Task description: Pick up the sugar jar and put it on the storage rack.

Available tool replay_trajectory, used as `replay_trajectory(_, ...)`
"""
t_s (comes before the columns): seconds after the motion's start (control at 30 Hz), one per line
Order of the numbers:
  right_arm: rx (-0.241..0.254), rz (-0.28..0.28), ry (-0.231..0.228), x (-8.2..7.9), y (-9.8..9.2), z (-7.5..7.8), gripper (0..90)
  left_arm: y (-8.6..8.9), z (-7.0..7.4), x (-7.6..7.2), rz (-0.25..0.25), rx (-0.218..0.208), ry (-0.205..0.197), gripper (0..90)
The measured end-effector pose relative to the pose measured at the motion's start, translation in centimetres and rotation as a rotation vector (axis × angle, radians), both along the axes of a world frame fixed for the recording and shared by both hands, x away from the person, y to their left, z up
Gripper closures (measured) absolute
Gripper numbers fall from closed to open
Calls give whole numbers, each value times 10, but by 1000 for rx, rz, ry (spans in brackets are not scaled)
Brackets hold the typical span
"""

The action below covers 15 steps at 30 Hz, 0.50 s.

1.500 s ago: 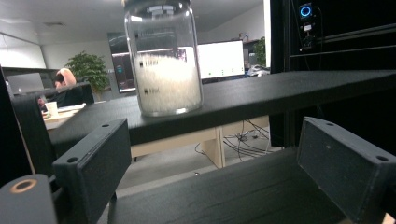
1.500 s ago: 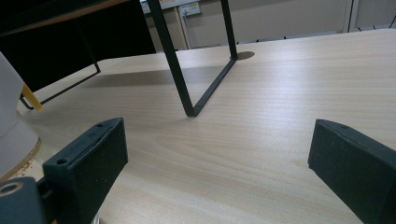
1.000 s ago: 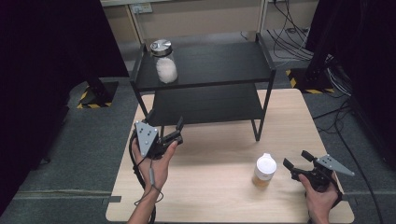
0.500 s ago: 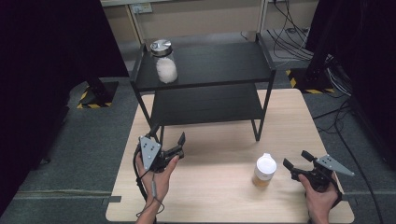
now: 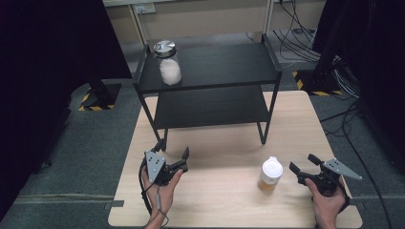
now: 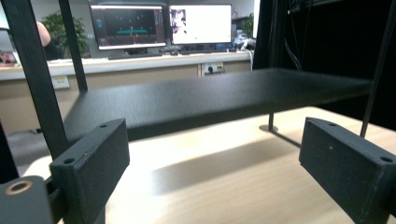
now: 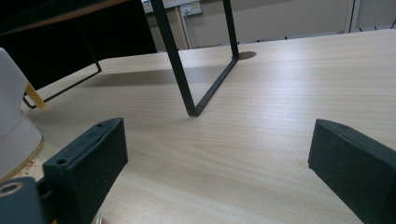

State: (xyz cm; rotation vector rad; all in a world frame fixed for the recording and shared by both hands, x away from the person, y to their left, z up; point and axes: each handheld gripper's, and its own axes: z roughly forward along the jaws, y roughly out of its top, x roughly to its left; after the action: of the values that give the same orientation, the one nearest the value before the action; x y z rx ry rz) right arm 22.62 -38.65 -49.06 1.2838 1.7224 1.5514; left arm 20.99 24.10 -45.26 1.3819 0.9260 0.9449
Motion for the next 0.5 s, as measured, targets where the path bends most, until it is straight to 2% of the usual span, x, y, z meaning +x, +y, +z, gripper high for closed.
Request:
replay_trajectory(0.27,0,0,1,0,0,0,50,2,-18,-2,0,-5,42,78)
replay_trajectory(0.5,1,2,2,0,0,0,50,4,-35,-2,-1,0,103,77)
